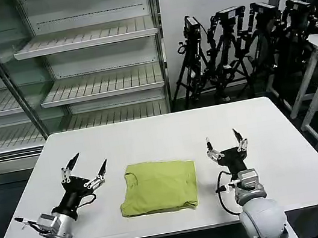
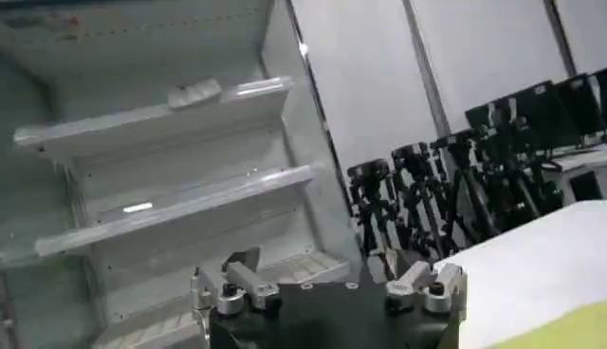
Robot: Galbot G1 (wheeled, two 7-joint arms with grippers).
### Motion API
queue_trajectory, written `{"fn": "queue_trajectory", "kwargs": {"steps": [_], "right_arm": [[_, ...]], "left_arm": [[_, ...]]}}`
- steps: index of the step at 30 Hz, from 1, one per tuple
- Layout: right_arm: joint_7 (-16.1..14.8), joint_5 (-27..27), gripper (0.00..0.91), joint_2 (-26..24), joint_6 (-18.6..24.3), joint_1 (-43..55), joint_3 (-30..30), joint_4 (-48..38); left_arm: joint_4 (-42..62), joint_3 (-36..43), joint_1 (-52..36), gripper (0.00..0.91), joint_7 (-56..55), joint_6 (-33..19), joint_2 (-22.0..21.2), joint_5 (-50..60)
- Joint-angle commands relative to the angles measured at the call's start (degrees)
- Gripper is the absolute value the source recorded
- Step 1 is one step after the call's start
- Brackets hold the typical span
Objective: Fold and organize the clothes.
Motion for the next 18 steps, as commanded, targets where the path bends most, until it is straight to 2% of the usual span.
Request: {"fn": "queue_trajectory", "kwargs": {"steps": [1, 10, 18], "right_arm": [[-0.2, -2.1, 0.907, 0.3, 0.6, 0.7, -2.6, -2.0], [-0.1, -2.2, 0.907, 0.0, 0.0, -0.2, -1.4, -0.5], [0.4, -2.7, 0.907, 0.5, 2.3, 0.4, -1.4, -3.0]], "left_arm": [[0.2, -3.6, 2.2, 0.907, 2.2, -1.2, -0.4, -0.2], [-0.7, -2.4, 2.2, 0.907, 2.4, -0.6, -1.1, -0.1], [-1.0, -2.6, 2.2, 0.907, 2.4, -0.3, -1.2, -0.1]]}}
